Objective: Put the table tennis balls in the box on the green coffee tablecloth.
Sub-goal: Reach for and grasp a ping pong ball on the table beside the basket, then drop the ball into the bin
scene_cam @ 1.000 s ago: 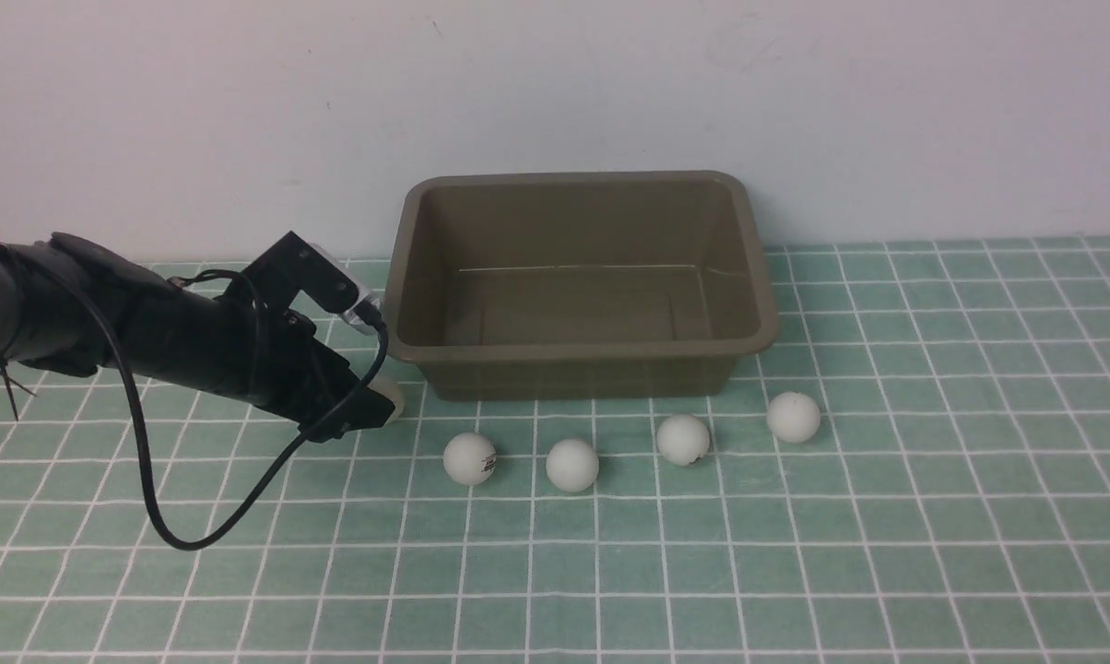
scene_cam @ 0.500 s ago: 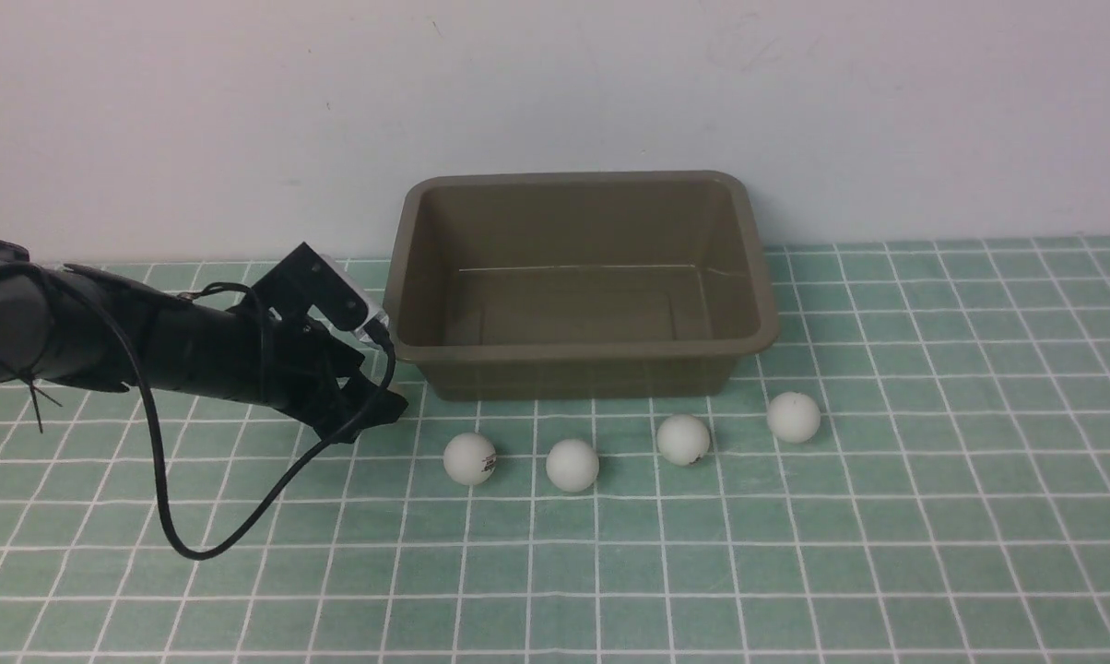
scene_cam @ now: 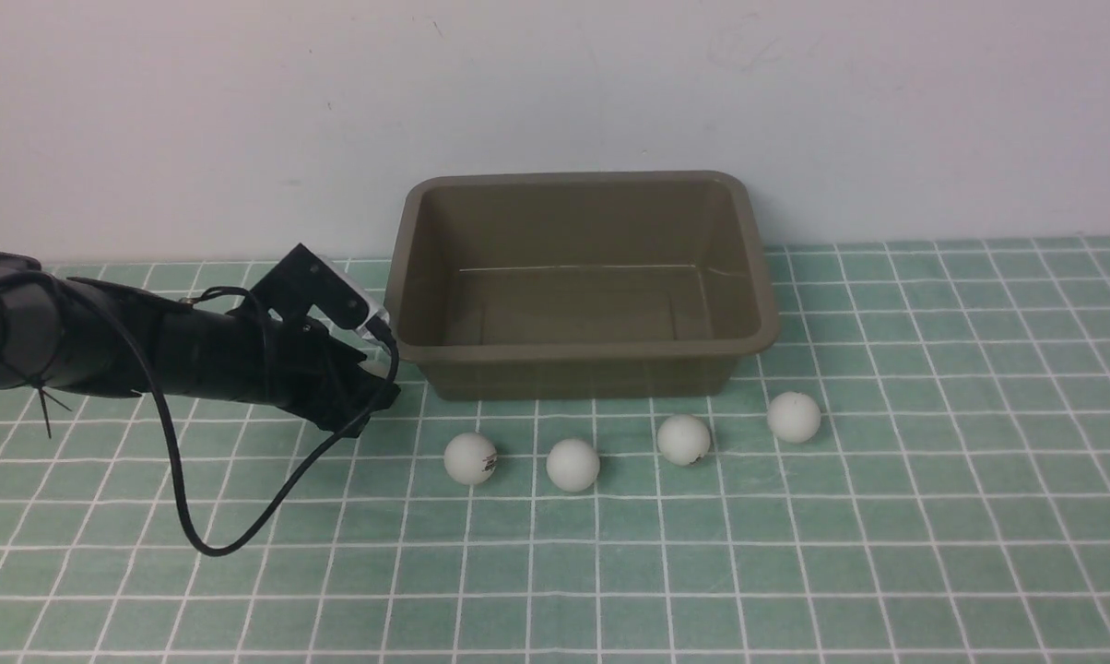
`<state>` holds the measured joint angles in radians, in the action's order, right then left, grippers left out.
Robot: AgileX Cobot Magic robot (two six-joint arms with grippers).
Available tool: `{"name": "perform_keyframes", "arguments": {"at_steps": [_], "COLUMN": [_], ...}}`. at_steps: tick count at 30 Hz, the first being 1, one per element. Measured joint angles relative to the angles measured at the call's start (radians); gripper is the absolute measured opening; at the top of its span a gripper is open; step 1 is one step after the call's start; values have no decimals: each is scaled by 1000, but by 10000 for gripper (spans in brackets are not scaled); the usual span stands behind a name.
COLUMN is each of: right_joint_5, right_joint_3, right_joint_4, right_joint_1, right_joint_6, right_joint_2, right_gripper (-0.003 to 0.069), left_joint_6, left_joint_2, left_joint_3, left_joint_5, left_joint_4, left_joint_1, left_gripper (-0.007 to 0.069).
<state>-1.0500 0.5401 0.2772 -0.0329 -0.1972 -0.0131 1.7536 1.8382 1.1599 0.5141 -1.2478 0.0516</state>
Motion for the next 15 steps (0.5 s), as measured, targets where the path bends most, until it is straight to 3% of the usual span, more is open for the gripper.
{"name": "perform_keyframes", "arguments": {"at_steps": [6,15], "right_joint_5": [2,6], "right_joint_3": [0,0], "right_joint_4": [-2,-4], "right_joint_1": [0,0], "right_joint_6": [0,0], "right_joint_2": [0,0], "right_gripper": [462,462], "left_joint_6": [147,164], "left_joint_2": [20,138], "left_joint_3": [62,198], "left_joint_5": [93,106], "left_joint_4": [-151,-135], "left_joint_1": [-54,-151], "left_gripper": [352,352]}}
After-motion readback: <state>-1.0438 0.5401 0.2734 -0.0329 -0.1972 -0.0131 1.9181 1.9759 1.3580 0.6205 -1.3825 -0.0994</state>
